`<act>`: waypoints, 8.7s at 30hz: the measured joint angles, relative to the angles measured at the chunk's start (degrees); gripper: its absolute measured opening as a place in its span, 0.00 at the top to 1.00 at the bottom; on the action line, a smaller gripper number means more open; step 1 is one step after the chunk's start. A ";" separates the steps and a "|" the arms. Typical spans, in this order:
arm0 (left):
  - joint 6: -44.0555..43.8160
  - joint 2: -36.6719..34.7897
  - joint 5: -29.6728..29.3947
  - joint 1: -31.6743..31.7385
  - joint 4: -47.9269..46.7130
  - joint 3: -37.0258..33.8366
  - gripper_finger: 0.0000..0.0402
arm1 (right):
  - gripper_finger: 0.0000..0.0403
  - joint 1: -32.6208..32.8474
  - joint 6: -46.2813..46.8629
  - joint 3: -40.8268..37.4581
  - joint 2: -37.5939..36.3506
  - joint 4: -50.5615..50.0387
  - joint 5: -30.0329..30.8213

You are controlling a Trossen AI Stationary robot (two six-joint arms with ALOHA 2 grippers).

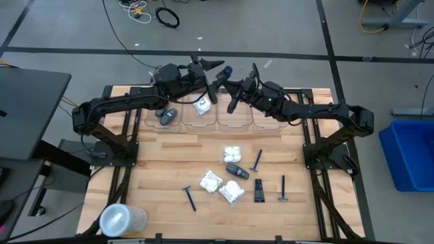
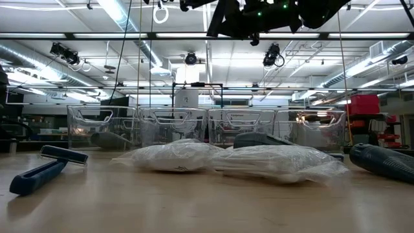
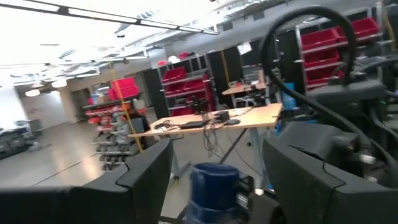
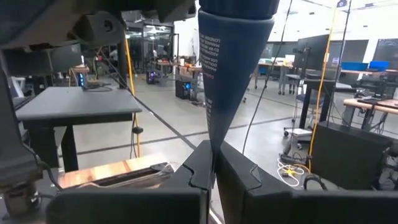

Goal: Pick & Place Travel size toiletries
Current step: Put the left blue shave cream into the middle right transparent bin

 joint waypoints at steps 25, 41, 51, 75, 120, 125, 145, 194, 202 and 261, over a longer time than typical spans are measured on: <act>-5.00 -3.63 4.95 0.00 -8.16 -0.02 0.71 | 0.95 -1.63 0.01 0.00 -0.02 -14.43 -0.59; -10.79 -3.61 12.04 -0.17 -10.01 -0.02 0.91 | 0.95 -1.63 2.21 0.00 -0.02 -21.98 -0.59; -13.31 -3.61 13.42 -3.62 -10.37 -0.02 0.98 | 0.95 -1.63 2.21 0.00 -0.02 -23.41 -0.61; -20.79 -3.56 10.07 -15.17 -10.49 -0.02 0.99 | 0.95 -1.63 6.75 0.00 -0.02 -27.82 -1.34; -17.44 -12.95 8.84 -11.30 -16.12 -0.04 0.99 | 0.96 -9.37 12.72 0.00 0.02 -34.78 -4.16; -16.98 -13.23 8.83 -11.30 -16.51 -0.07 0.99 | 0.96 -9.35 12.74 0.00 0.02 -34.60 -5.57; -16.19 -14.86 7.19 -11.15 -18.44 -0.04 0.99 | 0.96 -9.78 14.53 4.11 0.04 -34.25 -5.60; -14.25 -18.70 6.03 -10.01 -21.01 -0.04 0.99 | 0.96 -10.92 17.05 5.14 1.51 -30.60 -8.20; -14.49 -18.73 5.92 -10.02 -21.22 -0.04 0.99 | 0.96 -11.32 21.14 5.11 9.99 -33.16 -13.79; -16.37 -18.69 4.53 -10.01 -22.44 -0.04 0.99 | 0.95 -11.27 24.50 5.03 16.11 -43.85 -17.12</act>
